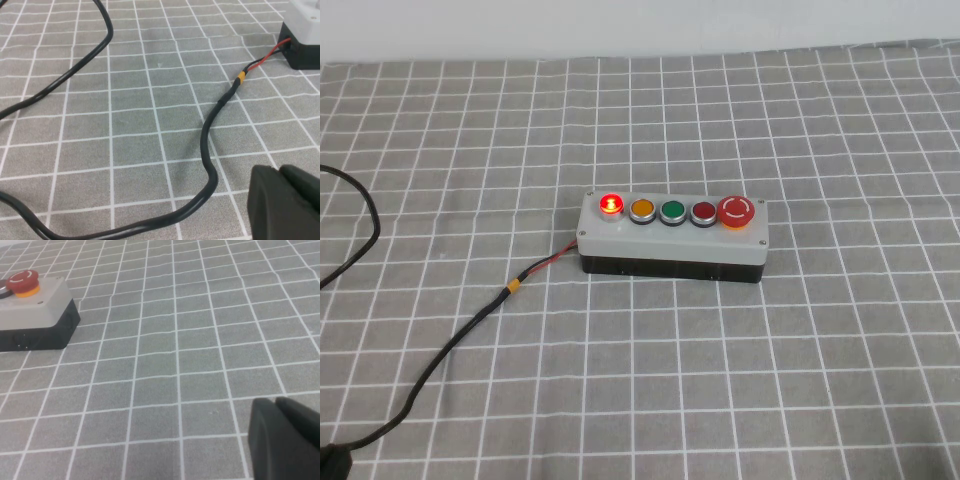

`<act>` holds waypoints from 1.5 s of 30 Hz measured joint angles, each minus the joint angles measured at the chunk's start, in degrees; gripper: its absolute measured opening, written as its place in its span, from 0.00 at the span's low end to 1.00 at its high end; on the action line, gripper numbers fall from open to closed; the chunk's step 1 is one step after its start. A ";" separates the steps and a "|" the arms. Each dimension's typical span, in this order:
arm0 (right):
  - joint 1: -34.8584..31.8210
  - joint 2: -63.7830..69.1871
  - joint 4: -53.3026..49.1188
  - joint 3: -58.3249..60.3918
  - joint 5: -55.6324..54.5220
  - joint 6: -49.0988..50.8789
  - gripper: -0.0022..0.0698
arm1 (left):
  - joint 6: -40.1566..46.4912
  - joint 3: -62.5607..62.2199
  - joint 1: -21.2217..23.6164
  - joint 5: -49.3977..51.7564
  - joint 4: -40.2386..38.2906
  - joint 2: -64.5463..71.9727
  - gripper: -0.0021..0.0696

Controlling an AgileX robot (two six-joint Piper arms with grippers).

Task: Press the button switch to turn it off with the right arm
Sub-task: 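Press the lit red button on the button box to turn it off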

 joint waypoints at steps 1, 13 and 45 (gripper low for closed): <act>0.00 0.00 0.00 0.00 0.00 0.00 0.01 | 0.00 0.00 0.00 0.00 0.00 0.00 0.02; 0.00 0.00 0.00 0.00 -0.57 0.00 0.01 | 0.00 0.00 0.00 0.00 0.00 0.00 0.02; 0.00 -0.05 1.08 -0.81 -56.83 0.00 0.01 | 0.00 0.00 0.00 0.00 0.00 0.00 0.02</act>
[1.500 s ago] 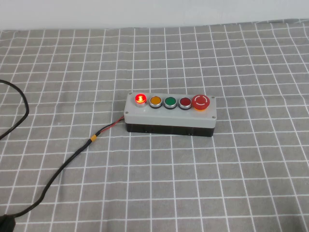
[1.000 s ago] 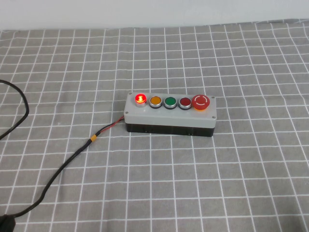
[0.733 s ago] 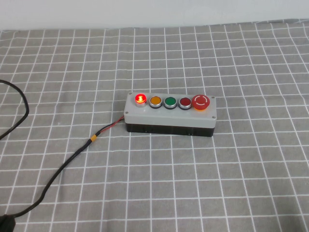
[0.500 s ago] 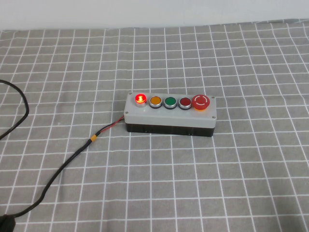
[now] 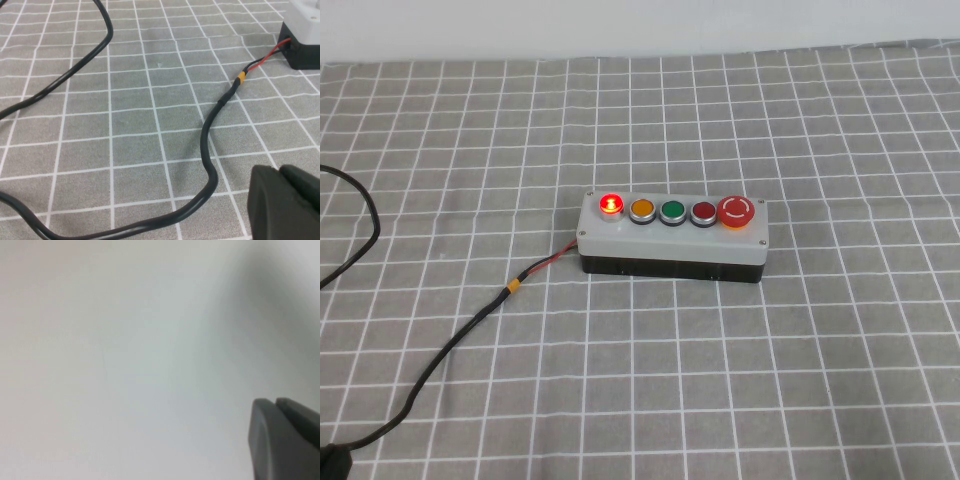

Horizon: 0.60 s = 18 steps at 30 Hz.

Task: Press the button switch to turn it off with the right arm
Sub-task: 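Press the lit red button on the button box to turn it off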

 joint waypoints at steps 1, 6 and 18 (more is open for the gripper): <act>0.00 -0.11 0.12 -1.28 -1.53 0.36 0.01 | 0.00 0.00 0.00 0.00 0.00 0.00 0.02; 0.00 -0.35 0.12 -13.33 8.90 5.04 0.01 | 0.00 0.00 0.00 0.00 0.00 0.00 0.02; 0.00 20.32 0.97 -43.99 58.92 -2.42 0.01 | 0.00 0.00 0.00 0.00 0.00 0.00 0.02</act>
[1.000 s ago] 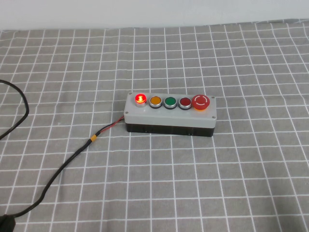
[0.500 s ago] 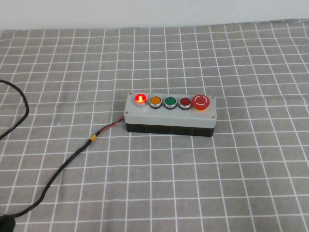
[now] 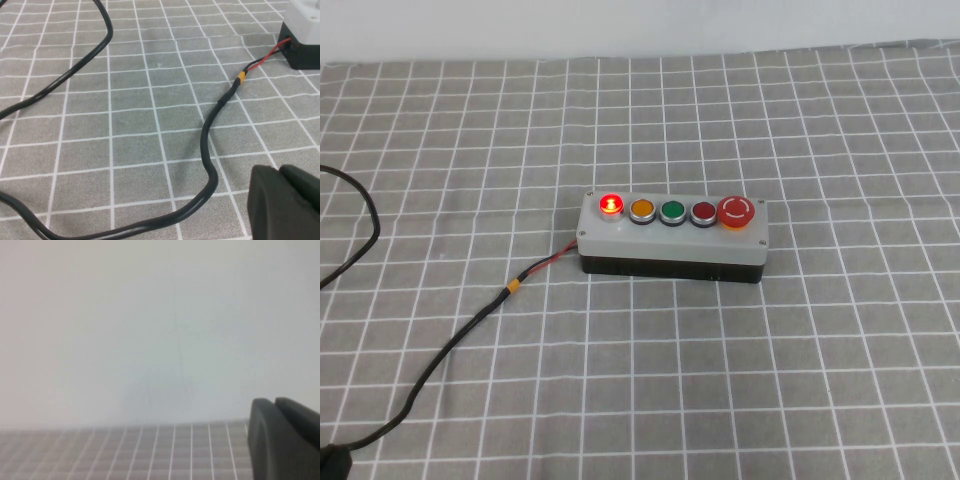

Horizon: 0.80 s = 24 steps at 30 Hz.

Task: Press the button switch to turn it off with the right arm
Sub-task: 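Press the lit red button on the button box to turn it off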

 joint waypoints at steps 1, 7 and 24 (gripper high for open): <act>0.00 2.28 0.76 -1.04 0.54 -1.16 0.01 | 0.00 0.00 0.00 0.00 0.00 0.00 0.02; 0.00 11.42 16.72 -2.75 -2.07 -6.91 0.01 | 0.00 0.00 0.00 0.00 0.00 0.00 0.02; 7.59 53.18 28.01 -28.74 20.08 -30.93 0.01 | 0.00 0.00 0.00 0.00 0.00 0.00 0.02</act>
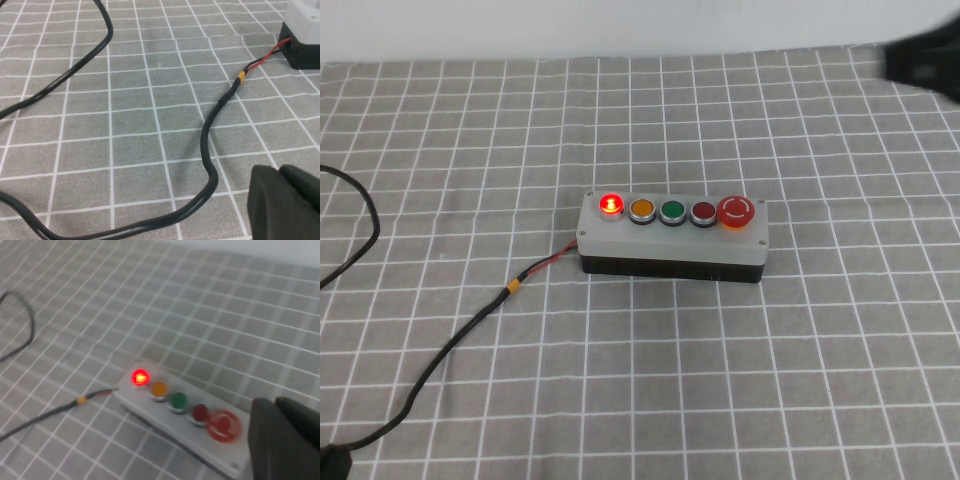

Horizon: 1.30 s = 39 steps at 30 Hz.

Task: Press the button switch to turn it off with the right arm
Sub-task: 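Press the lit red button on the button box to turn it off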

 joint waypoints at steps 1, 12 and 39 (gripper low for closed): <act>2.44 1.97 -1.49 -1.63 -0.63 0.90 0.01 | 0.00 0.00 0.00 0.00 0.00 0.00 0.02; 23.66 24.93 -21.42 -19.00 -2.57 15.49 0.01 | 0.00 0.00 0.00 0.00 0.00 0.00 0.02; 27.26 54.05 -28.88 -44.31 6.03 25.44 0.01 | 0.00 0.00 0.00 0.00 0.00 0.00 0.02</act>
